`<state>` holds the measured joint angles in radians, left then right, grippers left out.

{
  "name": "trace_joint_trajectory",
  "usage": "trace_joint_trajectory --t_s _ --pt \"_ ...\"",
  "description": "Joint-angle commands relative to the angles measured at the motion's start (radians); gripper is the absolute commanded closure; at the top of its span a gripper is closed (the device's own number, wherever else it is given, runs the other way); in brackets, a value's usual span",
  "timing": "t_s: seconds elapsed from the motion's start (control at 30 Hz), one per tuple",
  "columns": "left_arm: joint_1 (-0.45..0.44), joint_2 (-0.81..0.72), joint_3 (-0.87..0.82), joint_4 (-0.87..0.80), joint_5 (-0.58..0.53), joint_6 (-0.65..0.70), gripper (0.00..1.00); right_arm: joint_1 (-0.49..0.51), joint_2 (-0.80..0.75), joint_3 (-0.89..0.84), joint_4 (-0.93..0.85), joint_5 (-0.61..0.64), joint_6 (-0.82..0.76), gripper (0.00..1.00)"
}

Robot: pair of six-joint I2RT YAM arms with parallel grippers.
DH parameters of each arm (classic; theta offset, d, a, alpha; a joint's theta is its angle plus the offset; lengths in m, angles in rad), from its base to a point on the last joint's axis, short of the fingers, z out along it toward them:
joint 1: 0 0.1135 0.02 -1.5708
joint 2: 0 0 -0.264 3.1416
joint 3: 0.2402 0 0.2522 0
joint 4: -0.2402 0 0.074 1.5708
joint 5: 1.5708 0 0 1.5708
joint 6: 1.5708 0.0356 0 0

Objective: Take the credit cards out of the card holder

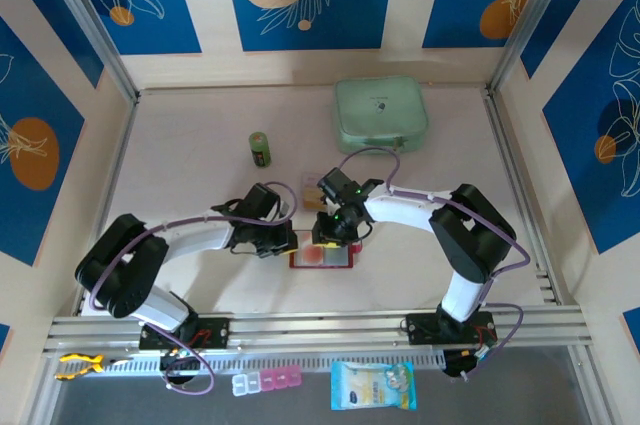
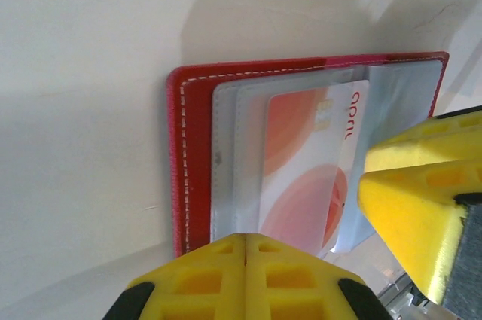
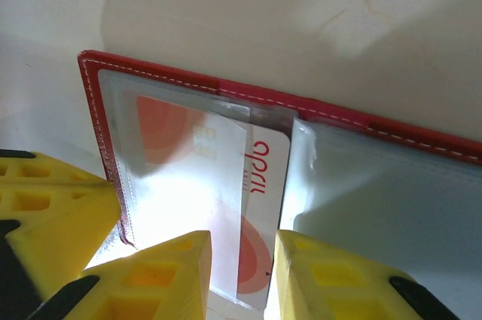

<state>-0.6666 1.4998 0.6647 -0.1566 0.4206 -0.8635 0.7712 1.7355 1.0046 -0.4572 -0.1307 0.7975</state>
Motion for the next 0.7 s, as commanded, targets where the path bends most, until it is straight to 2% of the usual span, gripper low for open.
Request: trace_joint_trajectory --t_s 0.0,0.67 --pt "-0.018 0.016 0.022 0.029 0.027 -0.02 0.97 -0.006 -0.022 -0.017 0.003 -0.031 0.016 0.71" --pt "-0.031 0.075 0.041 -0.038 -0.027 0.013 0.99 -0.027 0.008 -0.062 0.079 -0.085 0.024 0.71"
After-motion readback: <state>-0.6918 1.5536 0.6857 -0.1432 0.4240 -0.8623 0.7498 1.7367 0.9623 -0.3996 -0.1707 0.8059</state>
